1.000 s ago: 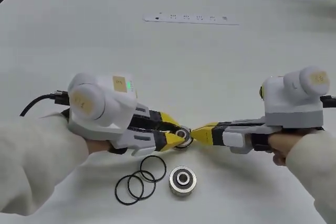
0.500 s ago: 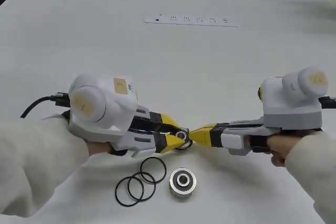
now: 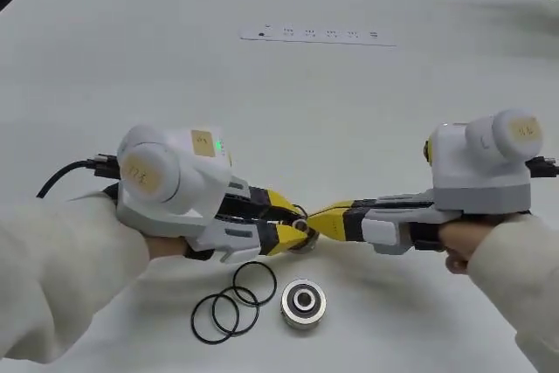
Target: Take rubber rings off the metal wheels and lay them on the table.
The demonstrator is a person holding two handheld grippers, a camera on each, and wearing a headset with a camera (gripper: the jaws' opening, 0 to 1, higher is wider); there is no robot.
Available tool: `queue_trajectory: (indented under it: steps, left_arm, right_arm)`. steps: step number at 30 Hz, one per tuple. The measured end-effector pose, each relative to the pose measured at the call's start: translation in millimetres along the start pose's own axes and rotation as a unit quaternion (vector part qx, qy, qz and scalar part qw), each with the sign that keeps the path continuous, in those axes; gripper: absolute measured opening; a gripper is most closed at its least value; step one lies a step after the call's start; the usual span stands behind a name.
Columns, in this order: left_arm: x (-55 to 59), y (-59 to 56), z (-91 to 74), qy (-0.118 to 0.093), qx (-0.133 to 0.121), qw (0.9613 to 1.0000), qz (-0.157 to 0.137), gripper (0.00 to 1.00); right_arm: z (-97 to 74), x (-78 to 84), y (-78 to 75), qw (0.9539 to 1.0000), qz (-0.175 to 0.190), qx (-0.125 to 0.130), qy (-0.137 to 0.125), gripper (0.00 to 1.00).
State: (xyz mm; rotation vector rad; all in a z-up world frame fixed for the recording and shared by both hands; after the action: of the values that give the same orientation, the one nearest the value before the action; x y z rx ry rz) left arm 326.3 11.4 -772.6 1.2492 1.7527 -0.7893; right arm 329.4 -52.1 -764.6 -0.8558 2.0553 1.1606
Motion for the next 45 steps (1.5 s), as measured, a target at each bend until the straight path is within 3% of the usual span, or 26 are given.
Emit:
queue_trajectory:
  steps: [14, 36, 45]
  left_arm:
    - [-3.9, -1.4, -3.6, 0.008, -0.001, 1.0, 0.005, 0.18]
    - [-27.3, -11.0, -32.7, -0.023, -0.008, 0.9997, 0.003, 0.53]
    - [-39.3, -12.0, -49.5, -0.036, -0.014, 0.9992, 0.008, 0.62]
  right_arm:
    - [-1.1, 1.1, -5.6, 0.9999, 0.001, 0.014, 0.003, 0.0]
    - [-8.8, -3.8, -2.0, 0.9998, -0.007, 0.021, 0.002, 0.0]
    - [-11.0, -7.8, 2.2, 0.9997, -0.013, 0.02, 0.0, 0.0]
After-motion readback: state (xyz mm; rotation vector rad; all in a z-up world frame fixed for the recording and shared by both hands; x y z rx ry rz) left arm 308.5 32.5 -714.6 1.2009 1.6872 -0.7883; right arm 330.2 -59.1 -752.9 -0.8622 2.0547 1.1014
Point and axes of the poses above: the centre of the closed fingertips' face, and the gripper's own axes: z roughly forward along the fingers, y roughly to its left, x roughly out of its underside, the point moved 4 cm from there along -z, roughly backward along the fingers, and after that the axes turned 2 degrees about -z, right-handed, at the moved point
